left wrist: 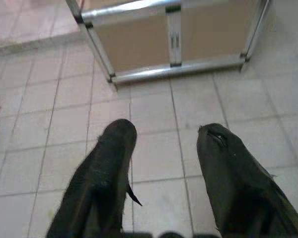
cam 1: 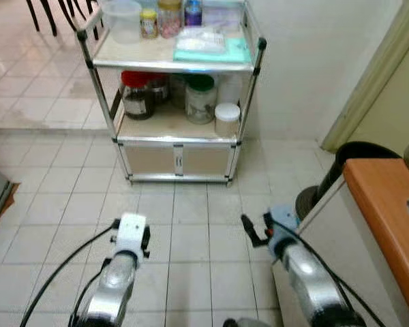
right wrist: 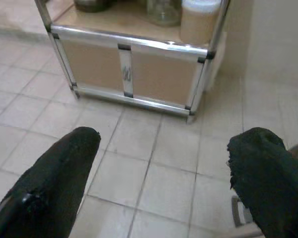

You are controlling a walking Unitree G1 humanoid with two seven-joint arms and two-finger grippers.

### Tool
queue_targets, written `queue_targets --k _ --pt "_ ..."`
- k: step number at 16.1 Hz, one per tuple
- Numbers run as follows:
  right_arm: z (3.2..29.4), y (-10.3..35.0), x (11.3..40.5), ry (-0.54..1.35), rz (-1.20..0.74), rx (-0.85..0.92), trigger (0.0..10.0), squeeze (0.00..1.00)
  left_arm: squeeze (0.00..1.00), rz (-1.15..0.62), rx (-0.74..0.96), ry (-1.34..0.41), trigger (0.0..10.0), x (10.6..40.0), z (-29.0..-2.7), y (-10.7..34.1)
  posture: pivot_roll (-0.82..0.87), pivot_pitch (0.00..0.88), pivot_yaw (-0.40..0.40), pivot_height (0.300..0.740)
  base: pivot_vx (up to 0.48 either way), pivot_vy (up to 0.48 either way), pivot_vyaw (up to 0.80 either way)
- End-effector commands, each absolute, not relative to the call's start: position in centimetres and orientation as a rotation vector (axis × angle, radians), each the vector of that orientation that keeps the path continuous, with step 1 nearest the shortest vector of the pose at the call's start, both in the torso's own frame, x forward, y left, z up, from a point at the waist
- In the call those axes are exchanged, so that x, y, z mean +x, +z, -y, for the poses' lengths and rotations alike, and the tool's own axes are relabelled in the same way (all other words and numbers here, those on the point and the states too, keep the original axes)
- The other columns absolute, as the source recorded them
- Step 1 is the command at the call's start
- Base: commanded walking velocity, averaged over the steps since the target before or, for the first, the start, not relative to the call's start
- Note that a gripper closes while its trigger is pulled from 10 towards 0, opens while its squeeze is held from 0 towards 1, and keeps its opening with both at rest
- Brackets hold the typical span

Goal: Kitchen organization

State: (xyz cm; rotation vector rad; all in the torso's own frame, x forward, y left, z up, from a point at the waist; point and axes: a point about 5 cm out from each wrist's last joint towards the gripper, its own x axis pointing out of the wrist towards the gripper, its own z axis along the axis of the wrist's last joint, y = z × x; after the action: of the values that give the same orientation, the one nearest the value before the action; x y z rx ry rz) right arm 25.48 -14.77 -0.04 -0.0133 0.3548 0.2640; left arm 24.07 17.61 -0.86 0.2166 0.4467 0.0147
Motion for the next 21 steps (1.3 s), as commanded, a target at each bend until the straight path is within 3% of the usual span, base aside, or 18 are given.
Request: queue_targets --k 1,4,7,10,16,17,19,20,21 --pt "15.0 0.8 25.3 0.264 -0.320 -0.010 10.0 0.00 0.00 -0.388 0.187 0.010 10.0 24.0 -17.1 0.3 -0.08 0.000 -0.002 0.740 0.000 0.000 0.00" --pt "14.7 3.1 24.5 0.269 -0.215 -0.075 10.0 0.00 0.00 -0.279 0.197 -0.051 10.0 23.1 -16.0 2.6 -0.11 0.000 0.009 0.740 0.000 0.000 0.00" --pt "16.6 4.5 24.3 0.134 -0.208 0.013 10.0 0.00 0.00 -0.205 0.189 -0.016 10.0 22.9 -16.1 4.9 -0.11 0.000 0.028 0.740 0.000 0.320 0.00" --pt "16.3 6.7 23.7 0.151 -0.167 0.070 10.0 0.00 0.00 -0.191 0.183 -0.011 10.0 22.6 -16.8 6.9 -0.07 0.000 0.028 0.740 0.000 0.442 0.00" --pt "15.3 8.8 24.5 0.189 -0.183 0.038 10.0 0.00 0.00 -0.189 0.142 0.035 10.0 22.4 -17.2 8.5 -0.04 0.000 -0.009 0.740 0.000 0.000 -0.17" --pt "15.5 9.0 24.8 0.190 -0.186 0.036 10.0 0.05 0.00 -0.188 0.139 0.024 10.0 22.5 -17.0 8.8 -0.05 0.000 -0.009 0.740 0.000 0.000 -0.80" --pt "15.8 9.3 24.9 0.175 -0.186 0.030 10.0 0.27 0.00 -0.183 0.130 0.024 10.0 22.7 -16.8 9.0 -0.06 0.000 -0.006 0.740 0.000 0.000 -0.80" --pt "15.9 9.6 25.0 0.163 -0.174 0.031 10.0 0.53 0.00 -0.171 0.129 0.016 10.0 23.0 -16.7 9.4 -0.06 0.000 0.004 0.740 0.000 0.000 -0.80" --pt "16.0 9.7 24.9 0.157 -0.175 0.031 10.0 0.56 0.00 -0.158 0.140 0.020 10.0 23.1 -16.7 9.7 -0.06 0.000 0.006 0.740 0.000 0.000 -0.80"
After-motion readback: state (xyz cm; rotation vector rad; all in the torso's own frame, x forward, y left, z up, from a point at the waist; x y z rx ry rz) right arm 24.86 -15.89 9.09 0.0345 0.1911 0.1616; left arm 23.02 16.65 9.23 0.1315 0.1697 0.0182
